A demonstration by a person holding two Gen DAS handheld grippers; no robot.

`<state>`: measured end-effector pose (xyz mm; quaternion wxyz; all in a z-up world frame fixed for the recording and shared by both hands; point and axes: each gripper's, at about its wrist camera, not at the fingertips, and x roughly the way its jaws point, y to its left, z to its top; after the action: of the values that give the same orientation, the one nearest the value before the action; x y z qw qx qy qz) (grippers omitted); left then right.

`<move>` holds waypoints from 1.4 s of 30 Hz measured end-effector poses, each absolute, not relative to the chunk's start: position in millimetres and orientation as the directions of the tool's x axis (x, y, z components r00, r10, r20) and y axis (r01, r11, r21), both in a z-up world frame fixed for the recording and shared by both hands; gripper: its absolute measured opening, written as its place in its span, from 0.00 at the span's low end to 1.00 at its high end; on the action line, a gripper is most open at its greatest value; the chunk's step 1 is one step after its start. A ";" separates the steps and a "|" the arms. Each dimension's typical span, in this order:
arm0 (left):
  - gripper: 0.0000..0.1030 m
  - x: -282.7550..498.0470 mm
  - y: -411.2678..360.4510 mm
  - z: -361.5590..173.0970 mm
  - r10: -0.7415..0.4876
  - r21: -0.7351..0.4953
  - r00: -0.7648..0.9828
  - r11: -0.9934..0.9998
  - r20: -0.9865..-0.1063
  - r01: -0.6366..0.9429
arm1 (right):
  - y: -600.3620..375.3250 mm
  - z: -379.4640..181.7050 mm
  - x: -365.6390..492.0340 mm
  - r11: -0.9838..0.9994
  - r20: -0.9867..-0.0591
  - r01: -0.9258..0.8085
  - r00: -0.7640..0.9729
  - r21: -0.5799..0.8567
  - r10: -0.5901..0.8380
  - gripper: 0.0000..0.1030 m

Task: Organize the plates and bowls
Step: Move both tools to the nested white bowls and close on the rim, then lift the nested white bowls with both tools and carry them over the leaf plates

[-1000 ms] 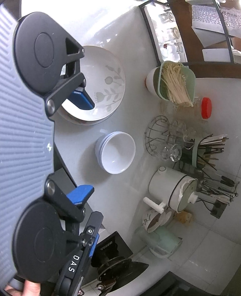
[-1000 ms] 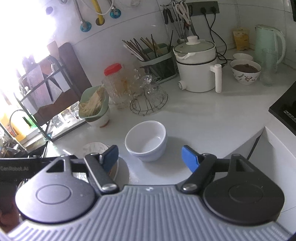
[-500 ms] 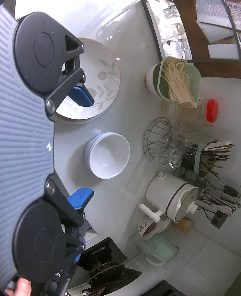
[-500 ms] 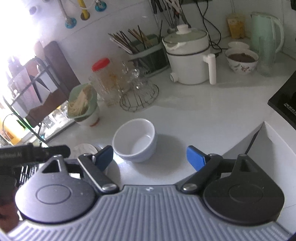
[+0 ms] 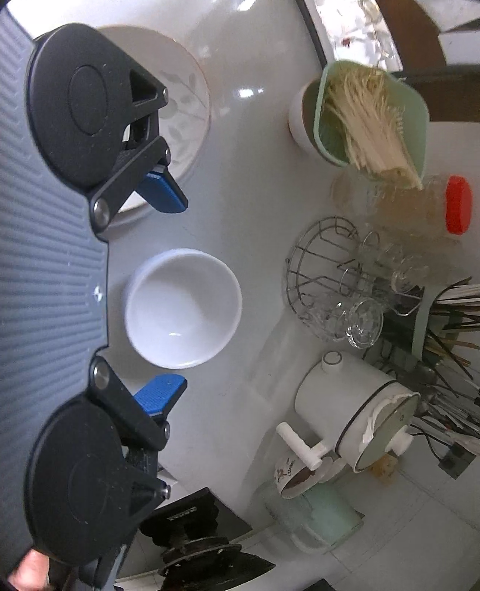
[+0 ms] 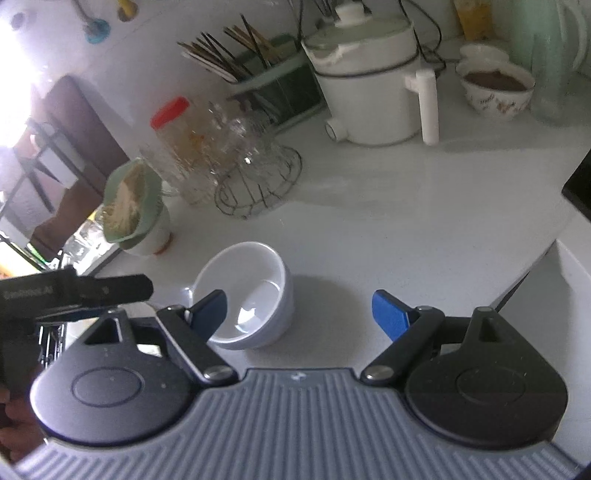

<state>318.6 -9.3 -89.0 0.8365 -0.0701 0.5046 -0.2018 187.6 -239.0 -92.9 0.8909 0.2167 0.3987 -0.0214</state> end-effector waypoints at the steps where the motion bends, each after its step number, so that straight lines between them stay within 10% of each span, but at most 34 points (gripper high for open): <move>1: 0.93 324.0 -11.7 -92.7 -0.408 -0.322 0.405 0.909 -0.818 0.266 | -240.8 -96.2 192.4 0.903 -0.726 0.215 0.674 0.373 0.140 0.84; 12: 0.65 374.8 -32.5 -142.0 -0.389 -0.319 0.309 0.914 -0.868 0.252 | -246.4 -137.5 248.7 0.867 -0.766 0.202 0.584 0.456 0.267 0.79; 19: 0.51 388.5 -31.4 -172.0 -0.361 -0.319 0.256 0.928 -0.897 0.192 | -237.6 -165.5 274.6 0.830 -0.794 0.218 0.486 0.514 0.364 0.58; 42: 0.38 403.5 -43.0 -193.5 -0.368 -0.342 0.132 0.921 -0.920 0.185 | -235.7 -186.8 278.3 0.785 -0.801 0.282 0.443 0.552 0.403 0.32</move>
<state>403.5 -43.0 -193.5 0.7490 -0.0726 0.6322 -0.1847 278.3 -235.7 -186.8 0.7846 0.3256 0.5262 0.0387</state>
